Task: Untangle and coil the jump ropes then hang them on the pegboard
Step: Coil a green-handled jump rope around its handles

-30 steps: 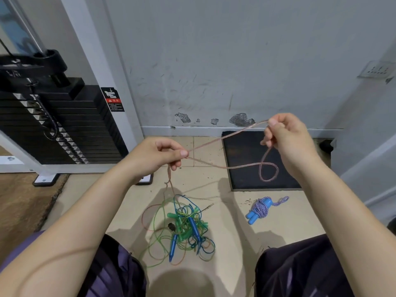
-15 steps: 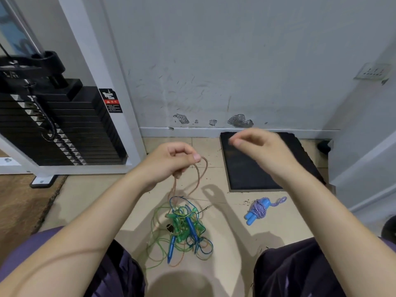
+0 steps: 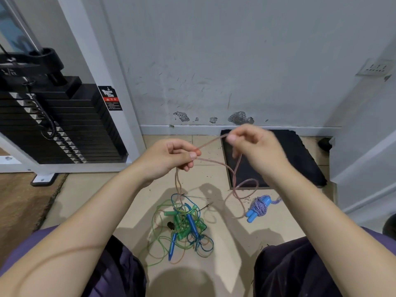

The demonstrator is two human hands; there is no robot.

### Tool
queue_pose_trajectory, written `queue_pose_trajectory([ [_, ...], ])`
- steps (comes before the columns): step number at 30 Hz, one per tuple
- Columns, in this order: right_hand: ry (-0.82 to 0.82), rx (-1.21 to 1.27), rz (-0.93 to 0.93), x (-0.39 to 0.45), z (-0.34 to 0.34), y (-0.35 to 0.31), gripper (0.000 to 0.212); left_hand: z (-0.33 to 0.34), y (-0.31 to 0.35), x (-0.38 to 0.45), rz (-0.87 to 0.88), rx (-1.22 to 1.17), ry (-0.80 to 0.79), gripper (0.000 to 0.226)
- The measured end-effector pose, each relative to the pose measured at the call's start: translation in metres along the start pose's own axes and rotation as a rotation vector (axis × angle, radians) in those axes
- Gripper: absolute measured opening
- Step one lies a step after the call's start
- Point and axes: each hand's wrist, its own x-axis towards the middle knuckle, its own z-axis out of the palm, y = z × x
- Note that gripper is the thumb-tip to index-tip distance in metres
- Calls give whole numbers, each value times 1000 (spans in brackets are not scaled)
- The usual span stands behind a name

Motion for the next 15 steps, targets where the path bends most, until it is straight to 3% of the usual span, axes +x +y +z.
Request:
queue_pose_trajectory([
  [3, 316, 176, 62, 11, -29, 1, 10, -11, -2, 2, -2, -5, 86, 13],
  [6, 371, 104, 125, 17, -43, 13, 8, -14, -2, 1, -17, -22, 82, 14],
  [11, -119, -69, 15, 6, -15, 12, 50, 2, 0, -4, -23, -38, -10, 14],
  [13, -307, -82, -20, -3, 1, 9, 45, 11, 2, -5, -17, -41, -61, 13],
  [15, -390, -73, 20, -10, 13, 5, 29, 17, 2, -4, -10, -49, -93, 12],
])
